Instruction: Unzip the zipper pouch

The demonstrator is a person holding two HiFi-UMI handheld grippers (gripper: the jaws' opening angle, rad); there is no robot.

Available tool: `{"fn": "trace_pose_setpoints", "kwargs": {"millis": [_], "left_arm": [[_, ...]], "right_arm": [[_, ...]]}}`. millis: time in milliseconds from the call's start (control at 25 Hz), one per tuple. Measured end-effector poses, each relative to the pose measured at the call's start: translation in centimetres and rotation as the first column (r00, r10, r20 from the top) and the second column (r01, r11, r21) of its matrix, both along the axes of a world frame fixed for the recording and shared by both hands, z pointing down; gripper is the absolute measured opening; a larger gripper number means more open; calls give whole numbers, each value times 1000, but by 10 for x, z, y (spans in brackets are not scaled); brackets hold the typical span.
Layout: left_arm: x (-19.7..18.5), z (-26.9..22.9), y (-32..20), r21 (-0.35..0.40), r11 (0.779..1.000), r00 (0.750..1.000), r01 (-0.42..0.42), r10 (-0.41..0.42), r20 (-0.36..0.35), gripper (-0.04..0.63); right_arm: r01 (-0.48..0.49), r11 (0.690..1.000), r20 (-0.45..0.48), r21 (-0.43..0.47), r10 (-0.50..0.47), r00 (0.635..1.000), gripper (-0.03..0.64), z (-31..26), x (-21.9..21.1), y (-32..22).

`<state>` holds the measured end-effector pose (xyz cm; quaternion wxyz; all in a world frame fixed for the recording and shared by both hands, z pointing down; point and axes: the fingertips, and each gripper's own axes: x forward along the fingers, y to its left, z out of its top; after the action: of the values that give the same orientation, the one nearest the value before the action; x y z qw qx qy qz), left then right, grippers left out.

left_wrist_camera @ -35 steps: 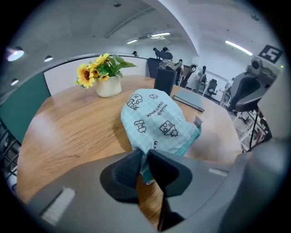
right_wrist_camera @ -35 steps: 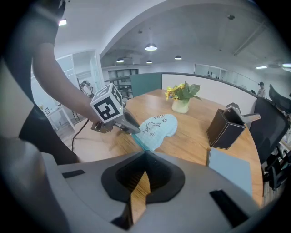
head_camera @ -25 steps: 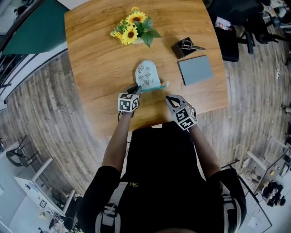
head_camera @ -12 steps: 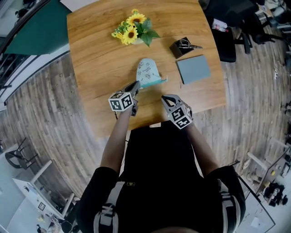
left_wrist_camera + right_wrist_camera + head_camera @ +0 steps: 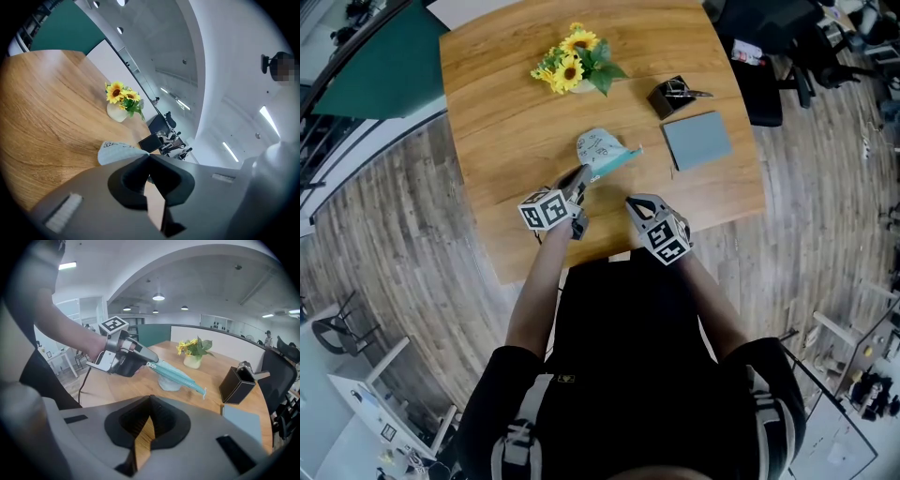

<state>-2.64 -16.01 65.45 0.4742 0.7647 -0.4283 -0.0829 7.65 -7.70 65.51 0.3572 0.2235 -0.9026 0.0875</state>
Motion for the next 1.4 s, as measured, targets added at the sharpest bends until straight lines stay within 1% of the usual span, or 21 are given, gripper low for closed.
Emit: {"fn": "trace_pose_setpoints", "kwargs": {"millis": [360, 480, 720, 1000, 1120, 1240, 1400], "left_arm": [[-5, -26, 15, 57, 998, 1000, -4, 5, -13, 2], [-10, -34, 21, 68, 998, 1000, 7, -6, -24, 2], [-20, -42, 43, 89, 996, 1000, 25, -26, 15, 2], [-40, -54, 62, 116, 991, 998, 68, -69, 0, 2], [-45, -61, 66, 137, 987, 996, 87, -89, 7, 2], [-51, -68, 66, 160, 982, 994, 100, -105, 25, 2], [-54, -75, 67, 178, 979, 994, 99, -105, 26, 2]], "right_arm": [[24, 999, 21, 37, -25, 999, 3, -16, -23, 5], [35, 998, 33, 55, -36, 999, 3, -22, -33, 6], [73, 994, 61, 81, -78, 995, 3, -36, -55, 16], [112, 985, 108, 129, -126, 986, 3, -52, -91, 29], [112, 983, 139, 146, -133, 981, 3, -61, -101, 34], [88, 980, 171, 180, -119, 978, 5, -73, -111, 33], [70, 973, 174, 220, -110, 978, 20, -81, -121, 30]]}}
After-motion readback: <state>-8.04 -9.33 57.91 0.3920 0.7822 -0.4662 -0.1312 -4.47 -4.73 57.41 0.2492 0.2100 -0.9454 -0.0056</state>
